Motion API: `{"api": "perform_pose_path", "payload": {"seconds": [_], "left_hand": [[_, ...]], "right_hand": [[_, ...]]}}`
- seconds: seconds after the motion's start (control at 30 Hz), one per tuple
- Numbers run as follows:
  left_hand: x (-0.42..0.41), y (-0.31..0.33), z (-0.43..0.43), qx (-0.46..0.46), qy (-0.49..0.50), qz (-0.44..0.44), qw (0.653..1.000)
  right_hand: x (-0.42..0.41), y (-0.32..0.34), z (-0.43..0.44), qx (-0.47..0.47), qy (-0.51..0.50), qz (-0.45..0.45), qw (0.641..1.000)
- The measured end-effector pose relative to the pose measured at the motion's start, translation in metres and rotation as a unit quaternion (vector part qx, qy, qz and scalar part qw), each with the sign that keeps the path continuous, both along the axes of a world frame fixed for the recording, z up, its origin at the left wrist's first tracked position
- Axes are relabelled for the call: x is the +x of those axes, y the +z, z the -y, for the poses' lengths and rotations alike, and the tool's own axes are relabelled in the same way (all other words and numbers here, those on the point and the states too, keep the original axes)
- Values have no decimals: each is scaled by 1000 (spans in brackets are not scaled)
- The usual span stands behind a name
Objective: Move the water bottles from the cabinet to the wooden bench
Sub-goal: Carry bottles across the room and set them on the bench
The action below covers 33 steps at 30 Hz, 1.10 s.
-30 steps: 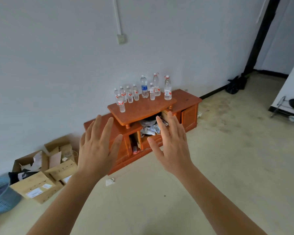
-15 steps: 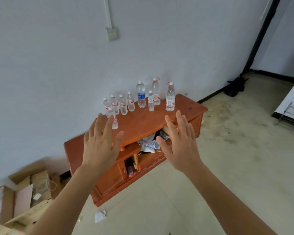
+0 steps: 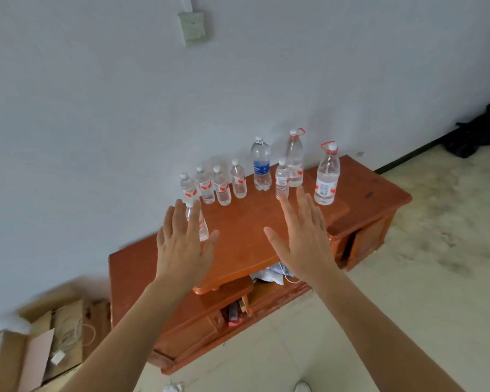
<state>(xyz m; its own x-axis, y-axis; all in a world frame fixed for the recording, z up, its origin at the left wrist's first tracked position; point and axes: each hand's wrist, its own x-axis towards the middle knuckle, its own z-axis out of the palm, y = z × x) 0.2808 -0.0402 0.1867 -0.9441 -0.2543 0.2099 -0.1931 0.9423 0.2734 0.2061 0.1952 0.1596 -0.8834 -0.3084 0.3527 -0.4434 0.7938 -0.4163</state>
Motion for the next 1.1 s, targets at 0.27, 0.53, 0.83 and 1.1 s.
{"api": "perform_pose_path", "payload": {"seconds": [0.27, 0.53, 0.83, 1.1], "left_hand": [[-106, -23, 40, 73, 124, 18, 989], [-169, -90, 114, 152, 176, 58, 971], [-234, -198, 179, 287, 223, 169, 916], [-275, -275, 180, 391, 321, 141, 851]], "right_hand": [[-152, -11, 79, 25, 101, 59, 993], [-229, -61, 153, 39, 128, 103, 986], [-281, -157, 231, 51, 82, 243, 965], [-353, -232, 274, -27, 83, 286, 954]]}}
